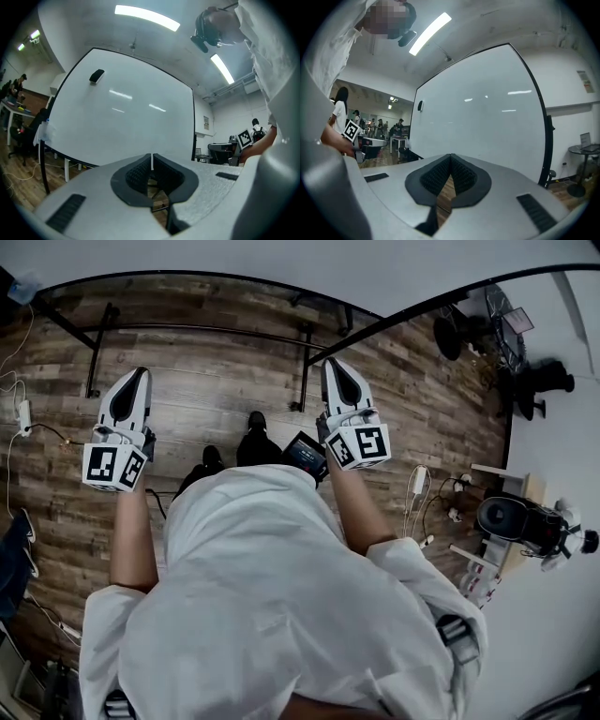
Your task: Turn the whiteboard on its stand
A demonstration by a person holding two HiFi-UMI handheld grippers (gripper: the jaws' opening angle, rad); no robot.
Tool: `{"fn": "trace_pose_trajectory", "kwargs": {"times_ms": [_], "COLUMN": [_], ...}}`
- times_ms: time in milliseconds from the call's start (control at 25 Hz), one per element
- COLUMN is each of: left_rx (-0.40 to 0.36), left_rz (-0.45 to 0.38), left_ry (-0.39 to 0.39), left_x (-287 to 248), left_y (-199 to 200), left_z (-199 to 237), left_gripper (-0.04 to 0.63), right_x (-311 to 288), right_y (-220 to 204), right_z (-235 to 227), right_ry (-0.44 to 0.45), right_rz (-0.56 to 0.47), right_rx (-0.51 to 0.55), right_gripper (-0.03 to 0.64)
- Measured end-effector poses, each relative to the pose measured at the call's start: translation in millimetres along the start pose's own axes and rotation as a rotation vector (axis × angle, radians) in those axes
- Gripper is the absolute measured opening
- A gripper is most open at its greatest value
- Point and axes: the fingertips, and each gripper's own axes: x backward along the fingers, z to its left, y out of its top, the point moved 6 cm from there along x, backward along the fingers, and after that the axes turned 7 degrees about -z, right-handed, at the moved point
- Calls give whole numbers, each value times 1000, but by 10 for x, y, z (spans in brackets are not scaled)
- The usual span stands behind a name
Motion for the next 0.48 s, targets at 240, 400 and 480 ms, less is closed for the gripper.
{"fn": "trace_pose_trajectory", "kwargs": {"times_ms": [240,400,480], "left_rx": [-5,-10,-16], "left_rz": [3,8,12], "left_ry": [37,23,9], "left_x": [140,65,-4], "left_y": [-35,8,29], "left_z": [-83,-208,-302], "left_gripper": [20,20,20], "right_x": [221,292,317], "right_y": [31,66,58], "right_z": [26,-44,-129], "right_ry": [2,-8,-20], "right_rz": [-4,-8,-8], "right_rx": [2,4,5], "right_gripper": [-3,-3,-3]}}
